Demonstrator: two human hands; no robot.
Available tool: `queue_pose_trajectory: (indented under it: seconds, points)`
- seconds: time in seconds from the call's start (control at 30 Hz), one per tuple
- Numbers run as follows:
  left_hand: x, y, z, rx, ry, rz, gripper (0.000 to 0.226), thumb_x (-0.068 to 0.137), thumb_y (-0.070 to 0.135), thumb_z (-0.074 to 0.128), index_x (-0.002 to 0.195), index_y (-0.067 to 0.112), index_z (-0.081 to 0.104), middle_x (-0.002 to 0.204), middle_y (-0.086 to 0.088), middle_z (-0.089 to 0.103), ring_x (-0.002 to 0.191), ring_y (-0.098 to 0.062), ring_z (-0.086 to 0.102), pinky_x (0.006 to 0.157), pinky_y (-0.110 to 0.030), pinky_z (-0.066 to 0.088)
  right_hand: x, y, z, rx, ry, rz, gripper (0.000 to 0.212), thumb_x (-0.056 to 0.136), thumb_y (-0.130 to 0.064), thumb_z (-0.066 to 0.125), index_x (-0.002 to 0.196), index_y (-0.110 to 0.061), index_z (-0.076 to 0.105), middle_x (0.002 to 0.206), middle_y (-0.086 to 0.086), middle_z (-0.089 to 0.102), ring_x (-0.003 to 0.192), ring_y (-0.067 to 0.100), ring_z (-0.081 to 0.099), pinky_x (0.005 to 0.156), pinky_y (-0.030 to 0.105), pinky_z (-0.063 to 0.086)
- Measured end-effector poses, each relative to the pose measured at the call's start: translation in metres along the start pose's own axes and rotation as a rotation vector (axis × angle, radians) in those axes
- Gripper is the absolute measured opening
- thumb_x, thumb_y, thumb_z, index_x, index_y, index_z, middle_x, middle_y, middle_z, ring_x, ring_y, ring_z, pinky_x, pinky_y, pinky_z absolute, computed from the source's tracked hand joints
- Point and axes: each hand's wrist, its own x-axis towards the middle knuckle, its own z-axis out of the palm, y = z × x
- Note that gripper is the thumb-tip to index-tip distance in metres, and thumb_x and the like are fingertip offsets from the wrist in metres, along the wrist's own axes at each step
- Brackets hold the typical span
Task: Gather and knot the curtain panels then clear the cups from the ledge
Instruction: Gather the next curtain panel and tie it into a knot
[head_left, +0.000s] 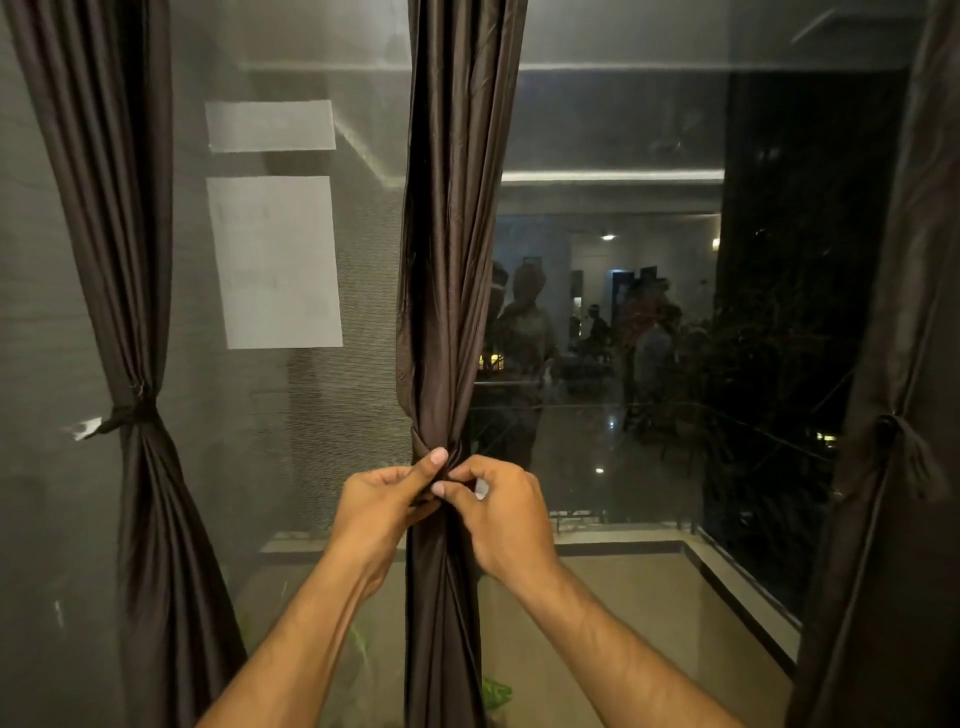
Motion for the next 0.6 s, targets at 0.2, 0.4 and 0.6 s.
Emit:
queue_pose_trajectory:
  seconds: [0.2,0.4,0.6]
  points:
    - [0.006,0.002,-0.004,-0.031,0.008,-0.035,0.042,0.082,0.022,0.078,0.102,-0.014,0.071,0.102,-0.028,0.074,0.092,-0.028,0.066,0.101,-0.044,0.052,0.006,-0.007,-0.013,0.532,-0.152,0.409,0.024,0.103,-0.005,0.057,0.124,-0.004,0.067,0.098,0.010,0.071,0.069,0.010,0.066,0.052,0.027,0.059]
    - [0.002,0.005,0.000,0.012,-0.097,-0.060,0.034,0.080,0.026,0.074,0.098,-0.003,0.074,0.109,-0.027,0.073,0.102,-0.028,0.063,0.085,-0.031,0.052,0.017,-0.013,-0.012,0.748,0.001,0.632,0.012,0.089,0.001,0.076,0.097,-0.004,0.068,0.091,0.017,0.072,0.070,0.021,0.071,0.047,0.026,0.056]
    - [0.002,0.004,-0.001,0.033,-0.119,-0.045,0.029,0.078,0.027,0.075,0.088,-0.001,0.077,0.106,-0.029,0.074,0.100,-0.032,0.064,0.091,-0.038,0.052,0.020,-0.015,-0.008,0.818,-0.112,0.658,0.016,0.097,0.009,0.056,0.102,0.001,0.070,0.094,0.018,0.071,0.082,0.026,0.072,0.054,0.034,0.061]
